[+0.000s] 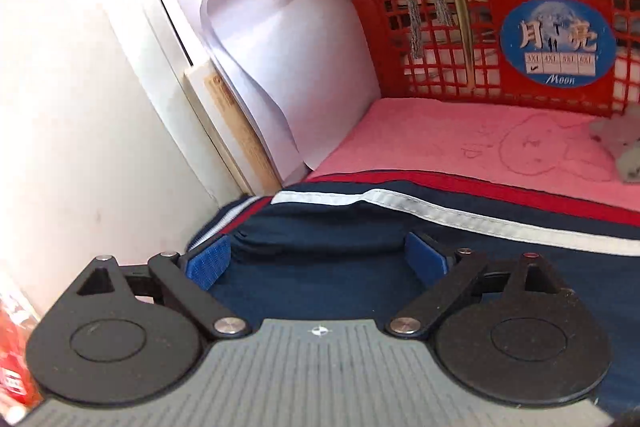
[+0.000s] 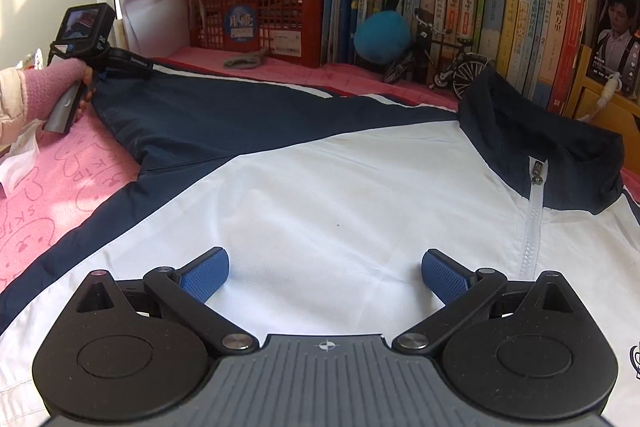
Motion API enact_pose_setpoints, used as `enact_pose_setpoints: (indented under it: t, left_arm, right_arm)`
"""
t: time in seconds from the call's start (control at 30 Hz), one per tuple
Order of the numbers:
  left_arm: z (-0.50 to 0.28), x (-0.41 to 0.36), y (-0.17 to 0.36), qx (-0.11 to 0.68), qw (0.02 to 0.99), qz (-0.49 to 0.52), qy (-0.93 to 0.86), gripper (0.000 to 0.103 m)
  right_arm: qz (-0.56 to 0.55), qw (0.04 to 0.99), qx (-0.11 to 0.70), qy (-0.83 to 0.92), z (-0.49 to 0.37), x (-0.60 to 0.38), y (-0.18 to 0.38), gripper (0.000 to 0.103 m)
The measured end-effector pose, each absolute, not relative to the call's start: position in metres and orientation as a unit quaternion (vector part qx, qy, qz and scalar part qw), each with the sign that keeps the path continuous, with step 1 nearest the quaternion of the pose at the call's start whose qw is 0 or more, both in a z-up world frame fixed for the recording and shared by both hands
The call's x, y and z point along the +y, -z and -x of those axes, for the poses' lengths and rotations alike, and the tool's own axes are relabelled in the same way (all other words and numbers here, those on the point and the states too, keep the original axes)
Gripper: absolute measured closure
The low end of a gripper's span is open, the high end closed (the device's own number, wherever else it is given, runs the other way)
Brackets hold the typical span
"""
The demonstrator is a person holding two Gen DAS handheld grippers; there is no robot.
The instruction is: Fold clothes
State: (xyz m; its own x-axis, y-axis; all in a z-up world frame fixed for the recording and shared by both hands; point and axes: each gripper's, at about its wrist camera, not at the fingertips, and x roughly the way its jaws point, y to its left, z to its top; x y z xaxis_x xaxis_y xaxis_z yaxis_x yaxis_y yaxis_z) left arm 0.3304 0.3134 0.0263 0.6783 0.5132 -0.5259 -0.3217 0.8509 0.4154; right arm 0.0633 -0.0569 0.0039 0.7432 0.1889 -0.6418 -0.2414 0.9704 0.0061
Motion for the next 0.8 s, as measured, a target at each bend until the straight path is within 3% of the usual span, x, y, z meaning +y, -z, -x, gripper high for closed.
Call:
enact_pose_setpoints:
  t: [0.07,0.27,0.43,0.53,0.6,0.67,0.7,0.8]
  left_arm:
    - [-0.320,0.293,-0.032,0.320,0.908,-0.170,-0.209,0.036]
    - [-0.237,0.209,-0.068,0.225,0.961,-0.162,0.010,0.037]
    - [-0.184,0.125,-0.076,0.238,0.930,-0.142,0.241,0.036]
    - [-0.163,0.072,-0.064,0.246,0.902,-0.153,0.319,0.036]
    - [-0.158,0.041,-0.056,0.244,0.889,-0.162,0.352,0.036]
    - [-0.171,0.013,-0.046,0.246,0.887,-0.168,0.351,0.041]
    - [-0.178,-0.001,-0.042,0.248,0.887,-0.172,0.350,0.043]
    - [-0.199,-0.042,-0.027,0.251,0.885,-0.182,0.347,0.053]
  right_arm:
    - [0.039,0.933,0.339,-0.115,-0.064,-0.057,-0.004,0.000]
    - [0.039,0.933,0.340,-0.115,-0.064,-0.057,-0.004,0.000]
    - [0.036,0.939,0.332,-0.083,-0.062,-0.063,-0.007,0.002]
    - [0.044,0.947,0.317,-0.022,-0.062,-0.089,-0.015,0.026]
    - [0.053,0.950,0.307,0.021,-0.066,-0.112,-0.020,0.056]
    - [0.038,0.944,0.321,0.063,-0.082,-0.143,-0.019,0.071]
    - [0.018,0.939,0.334,0.078,-0.093,-0.160,-0.015,0.077]
    - [-0.021,0.931,0.347,0.113,-0.121,-0.202,-0.009,0.078]
